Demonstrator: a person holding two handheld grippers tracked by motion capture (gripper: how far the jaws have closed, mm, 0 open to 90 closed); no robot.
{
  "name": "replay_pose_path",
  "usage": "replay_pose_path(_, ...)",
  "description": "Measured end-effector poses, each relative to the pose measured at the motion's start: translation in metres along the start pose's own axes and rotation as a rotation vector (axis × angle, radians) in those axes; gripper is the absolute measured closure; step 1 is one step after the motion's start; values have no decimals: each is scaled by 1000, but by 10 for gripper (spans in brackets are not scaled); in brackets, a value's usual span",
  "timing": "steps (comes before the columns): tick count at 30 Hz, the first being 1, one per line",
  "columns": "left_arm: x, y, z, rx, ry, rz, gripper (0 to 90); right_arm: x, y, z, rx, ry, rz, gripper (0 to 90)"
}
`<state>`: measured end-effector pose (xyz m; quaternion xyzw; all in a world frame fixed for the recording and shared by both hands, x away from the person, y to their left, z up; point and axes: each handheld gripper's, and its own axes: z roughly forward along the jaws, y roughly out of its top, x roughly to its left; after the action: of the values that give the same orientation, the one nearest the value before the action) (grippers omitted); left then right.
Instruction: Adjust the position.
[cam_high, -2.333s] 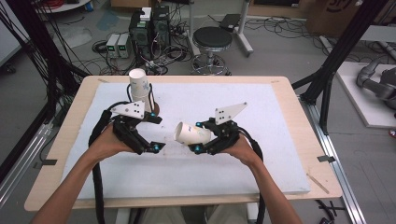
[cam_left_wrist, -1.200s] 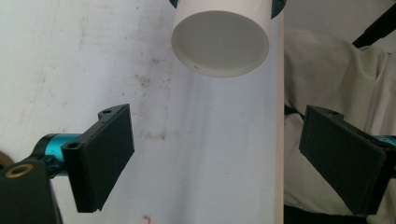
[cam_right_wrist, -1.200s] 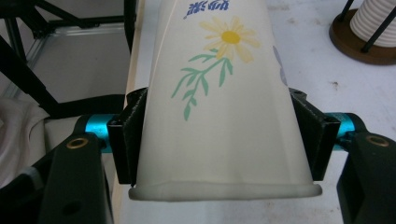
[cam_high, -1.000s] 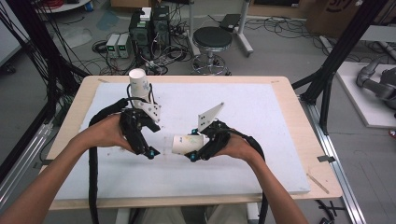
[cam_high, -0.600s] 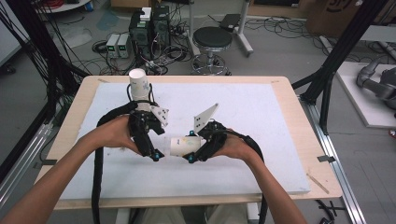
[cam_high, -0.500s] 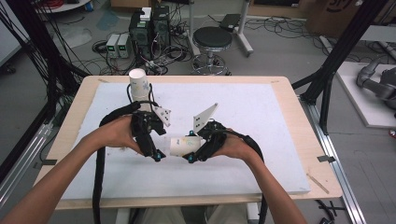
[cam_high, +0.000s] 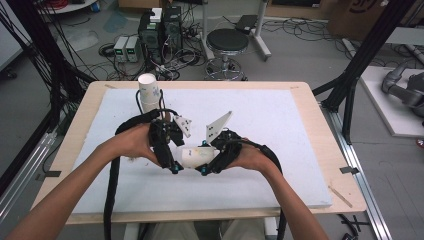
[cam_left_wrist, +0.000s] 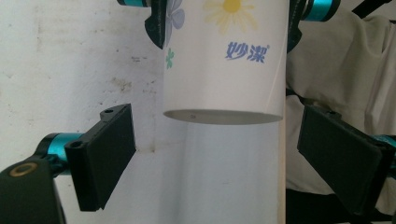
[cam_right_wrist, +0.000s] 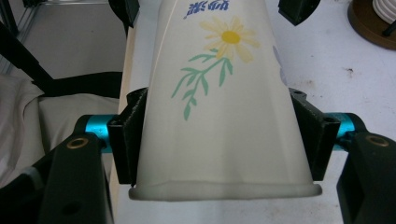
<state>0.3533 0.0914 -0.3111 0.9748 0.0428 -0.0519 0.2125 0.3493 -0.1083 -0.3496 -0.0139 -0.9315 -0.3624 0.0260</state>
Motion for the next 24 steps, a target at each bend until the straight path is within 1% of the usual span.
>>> replay_pose_path(3, 0, 2, 3, 6, -3, 2, 116, 0, 0, 0, 1, 1, 1, 315)
replay_pose_path(6, 0, 3, 6, 4, -8, 9, 117, 0, 0, 1, -1, 1, -4, 316)
replay_pose_path(9, 1, 3, 11, -3, -18, 7, 121, 0, 0, 1, 1, 2, -4, 316)
replay_pose_path(12, 1, 4, 13, 7, -15, 14, 128, 1, 0, 2, 4, 2, -4, 316)
replay_pose_path(13, 1, 5, 13, 3, -17, 10, 129, 1, 0, 2, 5, 3, -3, 316)
replay_pose_path(15, 1, 6, 13, -2, -20, 14, 131, 1, 0, 2, 6, 1, 0, 316)
replay_pose_path(16, 0, 6, 13, -4, -28, 21, 147, 0, 0, 2, 5, 2, -2, 316)
replay_pose_path(17, 0, 6, 13, -4, -28, 21, 165, 0, 0, 2, 5, 2, -2, 316)
replay_pose_path(19, 0, 6, 13, -4, -31, 28, 174, 0, 0, 2, 3, 4, -3, 316)
replay_pose_path(21, 1, 5, 14, -7, -34, 15, 174, 0, 0, 2, 8, 5, 1, 316)
replay_pose_path(24, 2, 3, 16, -9, -38, 13, 175, 0, 1, 3, 6, 3, -3, 316)
